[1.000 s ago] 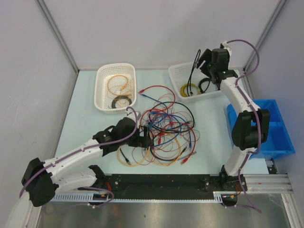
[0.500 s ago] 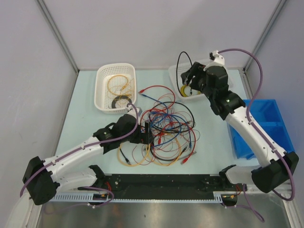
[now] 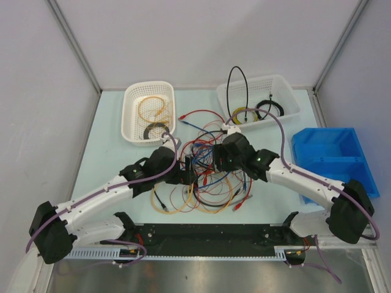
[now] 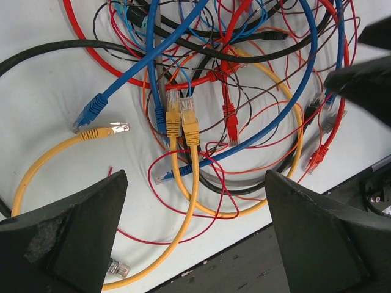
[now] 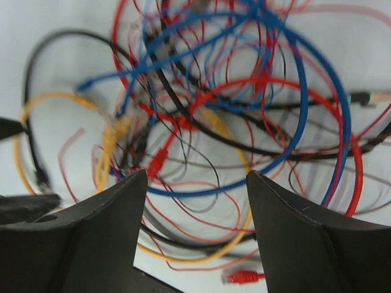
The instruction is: Untangle the cables
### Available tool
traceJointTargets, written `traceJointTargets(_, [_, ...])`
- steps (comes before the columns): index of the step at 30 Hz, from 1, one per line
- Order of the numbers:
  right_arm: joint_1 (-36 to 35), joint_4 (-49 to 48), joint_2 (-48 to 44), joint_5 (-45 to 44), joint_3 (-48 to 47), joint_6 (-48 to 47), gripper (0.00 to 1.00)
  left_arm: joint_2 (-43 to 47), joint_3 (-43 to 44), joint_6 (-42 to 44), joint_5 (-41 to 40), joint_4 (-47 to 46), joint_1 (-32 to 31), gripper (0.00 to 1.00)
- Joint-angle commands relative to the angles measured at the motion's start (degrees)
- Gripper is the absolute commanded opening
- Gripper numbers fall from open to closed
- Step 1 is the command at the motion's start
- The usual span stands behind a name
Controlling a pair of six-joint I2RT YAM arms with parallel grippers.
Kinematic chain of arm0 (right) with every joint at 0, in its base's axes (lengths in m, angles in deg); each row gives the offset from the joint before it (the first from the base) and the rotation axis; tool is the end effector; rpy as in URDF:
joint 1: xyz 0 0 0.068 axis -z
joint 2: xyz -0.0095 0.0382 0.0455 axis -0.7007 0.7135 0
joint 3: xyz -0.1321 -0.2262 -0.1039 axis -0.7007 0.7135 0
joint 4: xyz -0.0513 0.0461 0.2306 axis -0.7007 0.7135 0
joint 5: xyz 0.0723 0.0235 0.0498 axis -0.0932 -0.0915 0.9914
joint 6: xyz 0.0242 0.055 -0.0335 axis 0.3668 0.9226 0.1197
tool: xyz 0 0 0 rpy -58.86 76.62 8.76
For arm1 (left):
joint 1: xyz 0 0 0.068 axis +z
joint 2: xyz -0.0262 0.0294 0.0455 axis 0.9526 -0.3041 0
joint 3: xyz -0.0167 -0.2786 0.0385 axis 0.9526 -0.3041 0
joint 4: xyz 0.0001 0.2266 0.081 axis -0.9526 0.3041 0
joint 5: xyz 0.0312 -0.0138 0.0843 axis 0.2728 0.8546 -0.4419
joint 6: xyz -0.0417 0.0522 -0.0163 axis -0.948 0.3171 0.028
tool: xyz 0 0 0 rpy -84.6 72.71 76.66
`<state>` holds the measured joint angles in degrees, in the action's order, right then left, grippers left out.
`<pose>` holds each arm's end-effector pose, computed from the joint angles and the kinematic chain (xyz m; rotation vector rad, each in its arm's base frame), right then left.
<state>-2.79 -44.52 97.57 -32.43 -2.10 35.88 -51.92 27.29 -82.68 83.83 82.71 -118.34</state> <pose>0.1920 0.1954 0.2714 -0.3313 2.3437 0.4729 0.1470 -0.1464 0.2447 0.1691 2.4082 -0.6109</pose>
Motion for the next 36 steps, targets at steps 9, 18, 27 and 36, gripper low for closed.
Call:
traceJointTargets(9, [12.9,-13.4,-6.4,0.3,2.1,3.7,0.66,3.9,-1.2,-2.4,-2.7,1.0,1.0,0.99])
traceJointTargets(18, [30.7,-21.7,16.1,14.1,-20.7,6.4,0.69,3.4,-2.7,-3.1,-1.5,1.1,1.5,0.99])
traceJointTargets(27, [28.7,-13.9,35.7,14.1,-45.6,1.4,0.76,-0.3,-3.3,-2.4,0.2,-0.3,2.4,1.00])
traceJointTargets(36, [29.0,-1.3,50.4,8.8,-64.9,-1.4,0.65,-2.6,-2.4,-2.0,0.3,-1.0,2.9,0.99])
